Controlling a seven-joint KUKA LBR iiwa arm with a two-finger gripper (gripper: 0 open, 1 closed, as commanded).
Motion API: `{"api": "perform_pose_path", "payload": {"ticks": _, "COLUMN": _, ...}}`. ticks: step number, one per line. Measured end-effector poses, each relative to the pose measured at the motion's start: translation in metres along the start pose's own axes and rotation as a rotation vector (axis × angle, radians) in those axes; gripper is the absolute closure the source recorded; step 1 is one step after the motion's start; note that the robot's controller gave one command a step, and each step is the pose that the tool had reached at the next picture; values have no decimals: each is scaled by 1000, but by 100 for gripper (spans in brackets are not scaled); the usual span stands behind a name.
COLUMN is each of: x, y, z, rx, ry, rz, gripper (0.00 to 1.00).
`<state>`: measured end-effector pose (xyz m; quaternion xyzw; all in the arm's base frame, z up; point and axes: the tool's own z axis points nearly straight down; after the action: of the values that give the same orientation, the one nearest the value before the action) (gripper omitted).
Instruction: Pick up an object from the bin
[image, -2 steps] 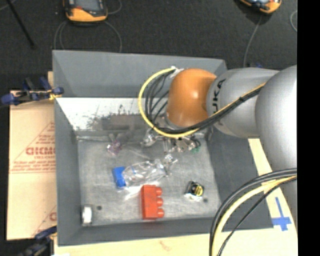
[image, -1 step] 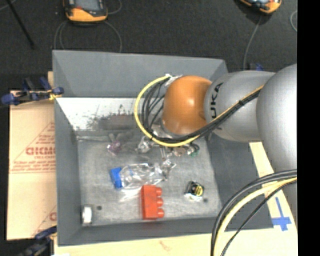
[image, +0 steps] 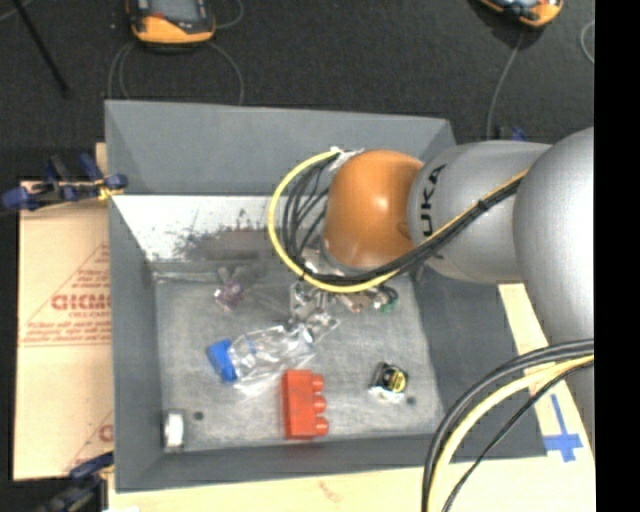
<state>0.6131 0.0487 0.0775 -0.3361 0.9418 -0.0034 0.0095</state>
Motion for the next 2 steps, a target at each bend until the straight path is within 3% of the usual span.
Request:
{"api": "perform_pose_path", "payload": {"ticks": 1, "x": 46, "y": -105, "z": -58, "rx": -4, "ry": 9, "rz": -148, "gripper": 100}}
{"api": "perform_pose_path", "payload": {"ticks": 2, "x": 61, "y": -56, "z": -198, "rx": -6, "ry": 6, "rz": -303, "gripper": 100}}
